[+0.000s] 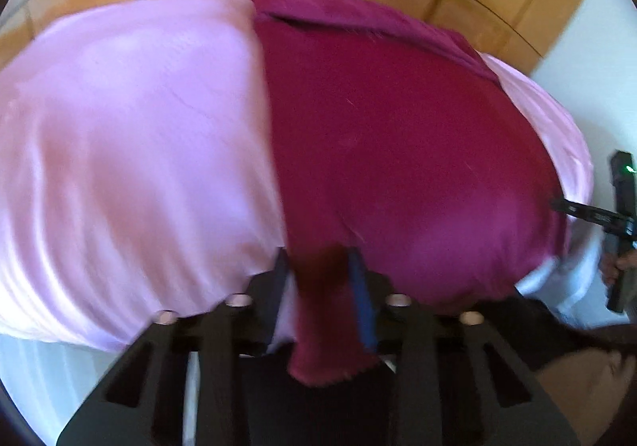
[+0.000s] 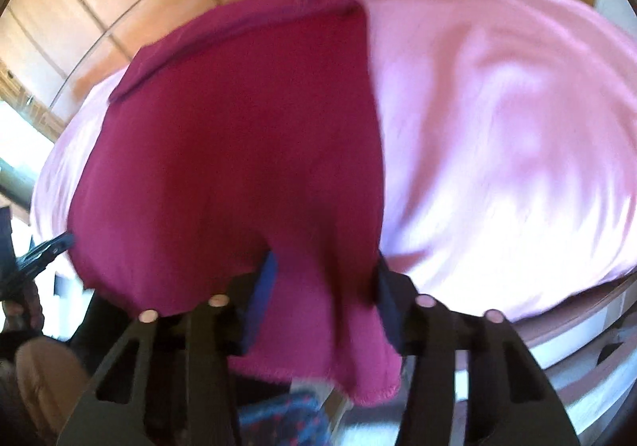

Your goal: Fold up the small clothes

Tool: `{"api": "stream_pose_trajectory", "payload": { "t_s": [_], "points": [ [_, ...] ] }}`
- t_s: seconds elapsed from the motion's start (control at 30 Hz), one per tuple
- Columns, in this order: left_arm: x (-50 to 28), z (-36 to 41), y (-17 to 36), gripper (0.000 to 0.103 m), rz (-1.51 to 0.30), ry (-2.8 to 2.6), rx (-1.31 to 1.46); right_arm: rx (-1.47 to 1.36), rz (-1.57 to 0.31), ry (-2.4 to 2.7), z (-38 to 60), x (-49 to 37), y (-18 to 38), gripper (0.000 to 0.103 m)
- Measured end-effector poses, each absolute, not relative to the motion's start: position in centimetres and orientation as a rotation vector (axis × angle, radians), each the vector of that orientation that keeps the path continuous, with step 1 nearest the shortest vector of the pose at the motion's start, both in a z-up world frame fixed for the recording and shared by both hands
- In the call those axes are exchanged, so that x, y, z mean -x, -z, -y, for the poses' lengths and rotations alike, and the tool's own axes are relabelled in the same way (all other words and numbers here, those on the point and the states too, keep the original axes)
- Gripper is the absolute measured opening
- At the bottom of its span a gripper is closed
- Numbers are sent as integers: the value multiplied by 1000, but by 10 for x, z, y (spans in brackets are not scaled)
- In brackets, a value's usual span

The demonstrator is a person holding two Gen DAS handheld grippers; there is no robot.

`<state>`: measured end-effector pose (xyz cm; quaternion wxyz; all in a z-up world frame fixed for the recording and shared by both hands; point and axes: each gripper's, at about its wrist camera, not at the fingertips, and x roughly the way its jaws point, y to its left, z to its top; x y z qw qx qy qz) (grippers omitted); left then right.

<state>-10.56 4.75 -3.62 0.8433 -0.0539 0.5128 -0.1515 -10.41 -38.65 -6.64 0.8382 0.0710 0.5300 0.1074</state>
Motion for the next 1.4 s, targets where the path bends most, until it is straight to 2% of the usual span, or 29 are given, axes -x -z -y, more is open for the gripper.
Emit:
{"api": "stream_pose_trajectory", "payload": {
  "t_s": [0.07,0.13,0.17,0.4,0.53,0.77,0.83,0.87,0.9,0.93,0.97,1.0,1.03,1.07,1.1,1.27,1.33,1.4],
  "points": [
    [109,-41,37,9,-1088,345,85,-128,-1175,-265,379,109,73,27],
    [108,-41,32,5,-1078,381,94,-111,-1209,-299,373,111,75,14],
    [107,-42,28,5,-1072,397,109,-111,-1205,-319,372,111,71,12],
    [74,-76,-20,5,-933,514,410,-378,-996,-494,370,90,12,10],
    [29,-83,-22,5,-899,490,501,-472,-942,-458,375,60,12,10],
    [-42,-86,-3,5,-962,384,577,-536,-945,-342,392,9,26,11],
    [-54,-92,-3,5,-955,352,595,-550,-940,-323,397,-1,25,17],
    [-59,-94,-3,5,-954,334,611,-564,-936,-317,398,1,25,31],
    [-65,-98,-4,5,-954,328,627,-591,-928,-327,398,0,24,40],
    [-69,-102,-5,8,-946,312,640,-600,-912,-326,400,1,22,54],
    [-70,-105,-6,14,-937,294,646,-603,-897,-323,414,5,18,59],
    [-72,-109,-6,29,-929,272,654,-611,-885,-326,416,6,16,61],
    [-71,-117,-6,44,-912,246,677,-627,-880,-332,420,9,12,67],
    [-69,-125,-6,49,-894,228,706,-631,-876,-330,422,10,11,73],
    [-65,-132,-5,53,-882,216,730,-631,-870,-323,425,10,10,75],
    [-39,-145,10,54,-899,226,679,-575,-866,-259,443,16,11,80],
    [-23,-142,17,61,-916,282,646,-522,-882,-235,444,23,15,80],
    [-11,-132,22,61,-931,321,606,-472,-912,-221,441,28,24,75]
  ]
}}
